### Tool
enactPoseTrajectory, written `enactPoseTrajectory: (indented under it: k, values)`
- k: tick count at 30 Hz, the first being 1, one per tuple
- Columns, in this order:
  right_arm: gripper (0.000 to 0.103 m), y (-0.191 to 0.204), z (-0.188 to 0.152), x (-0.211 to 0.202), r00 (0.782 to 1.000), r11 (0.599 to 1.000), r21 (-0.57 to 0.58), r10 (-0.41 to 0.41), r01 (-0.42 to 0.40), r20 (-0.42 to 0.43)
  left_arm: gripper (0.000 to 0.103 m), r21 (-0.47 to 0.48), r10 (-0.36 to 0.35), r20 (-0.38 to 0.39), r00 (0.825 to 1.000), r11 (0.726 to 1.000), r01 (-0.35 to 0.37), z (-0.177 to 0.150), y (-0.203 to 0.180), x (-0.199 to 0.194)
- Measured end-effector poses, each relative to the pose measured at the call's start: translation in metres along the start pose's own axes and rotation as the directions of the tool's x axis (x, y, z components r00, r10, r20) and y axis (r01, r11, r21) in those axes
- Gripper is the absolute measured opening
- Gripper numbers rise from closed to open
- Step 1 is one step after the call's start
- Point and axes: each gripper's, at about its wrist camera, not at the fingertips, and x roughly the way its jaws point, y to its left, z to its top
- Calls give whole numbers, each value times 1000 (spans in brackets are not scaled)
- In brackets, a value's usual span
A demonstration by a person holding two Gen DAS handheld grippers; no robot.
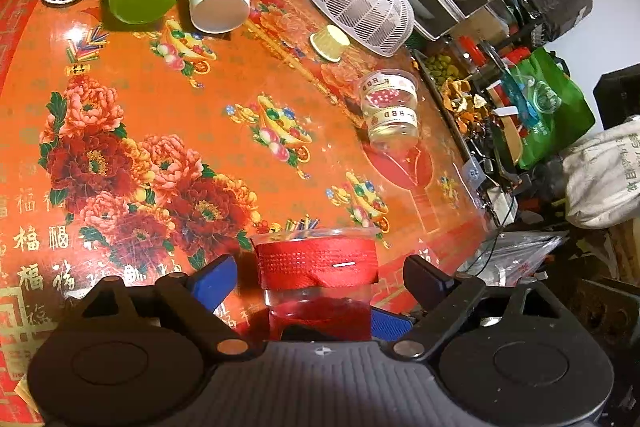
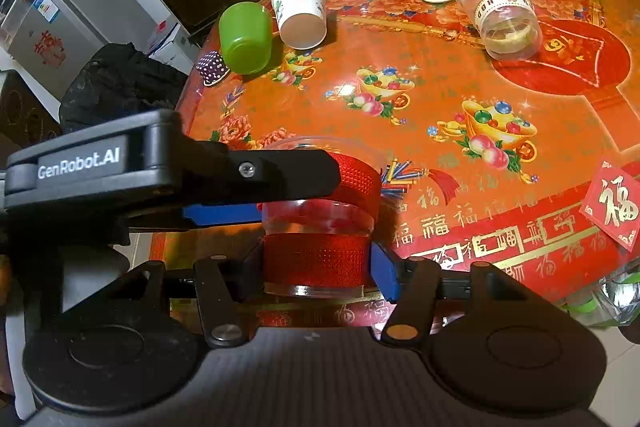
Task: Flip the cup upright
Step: 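Lift the cup with the right gripper while the left gripper grasps its rim, then open the right gripper and rotate the cup upright with the left gripper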
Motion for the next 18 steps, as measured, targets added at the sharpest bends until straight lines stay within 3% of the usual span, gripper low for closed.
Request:
enactPoseTrajectory:
  k: [4,18]
  values:
    - [60,1,0,0,1000,1000,-3,0,0,1,84,-12,-2,-9,1000,1000,2,3,1,4]
    - [60,0,-1,-1,1000,1000,-5,6,-6,-2,77,47,48,-29,998,998,-46,8,-11,13]
